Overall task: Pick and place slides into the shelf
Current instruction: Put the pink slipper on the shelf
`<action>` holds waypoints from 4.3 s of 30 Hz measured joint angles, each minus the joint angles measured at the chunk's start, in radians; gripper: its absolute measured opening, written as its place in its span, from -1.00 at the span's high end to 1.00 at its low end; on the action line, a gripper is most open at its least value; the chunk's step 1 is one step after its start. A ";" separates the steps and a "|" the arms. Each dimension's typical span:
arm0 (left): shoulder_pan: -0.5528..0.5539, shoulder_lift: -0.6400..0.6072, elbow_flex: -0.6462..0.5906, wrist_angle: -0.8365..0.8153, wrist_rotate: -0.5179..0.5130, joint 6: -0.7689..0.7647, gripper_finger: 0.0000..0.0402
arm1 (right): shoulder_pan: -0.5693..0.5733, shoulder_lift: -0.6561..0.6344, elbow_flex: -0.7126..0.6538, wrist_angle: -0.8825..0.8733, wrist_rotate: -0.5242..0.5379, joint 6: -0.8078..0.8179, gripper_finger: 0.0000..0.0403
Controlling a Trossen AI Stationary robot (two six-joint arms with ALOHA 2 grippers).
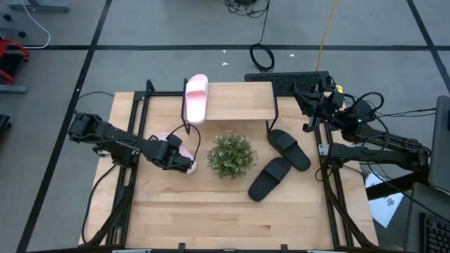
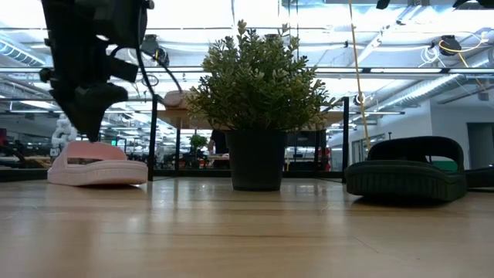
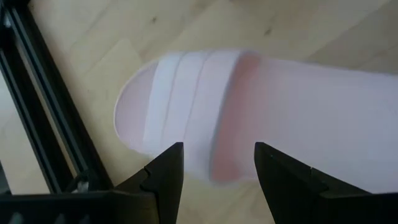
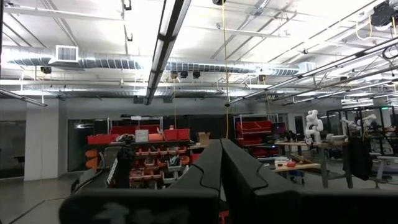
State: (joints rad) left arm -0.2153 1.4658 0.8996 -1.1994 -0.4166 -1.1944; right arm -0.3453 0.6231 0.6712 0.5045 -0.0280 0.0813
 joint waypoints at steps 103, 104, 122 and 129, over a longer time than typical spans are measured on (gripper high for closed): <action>0.496 0.361 1.023 0.400 -0.404 1.369 1.00 | 0.000 -0.003 0.000 0.055 0.175 -0.011 1.00; 0.506 0.380 1.023 0.401 -0.386 1.374 1.00 | 0.000 -0.003 0.000 0.054 0.187 -0.021 1.00; 0.565 0.482 1.023 0.328 -0.379 1.441 1.00 | 0.000 0.014 0.000 0.044 0.189 -0.067 1.00; 0.567 0.532 1.022 0.311 -0.414 1.425 1.00 | 0.000 0.018 0.000 0.044 0.187 -0.066 1.00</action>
State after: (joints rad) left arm 0.3515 1.9975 1.9217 -0.8881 -0.8306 0.2311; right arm -0.3458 0.6407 0.6712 0.5480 0.1593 0.0154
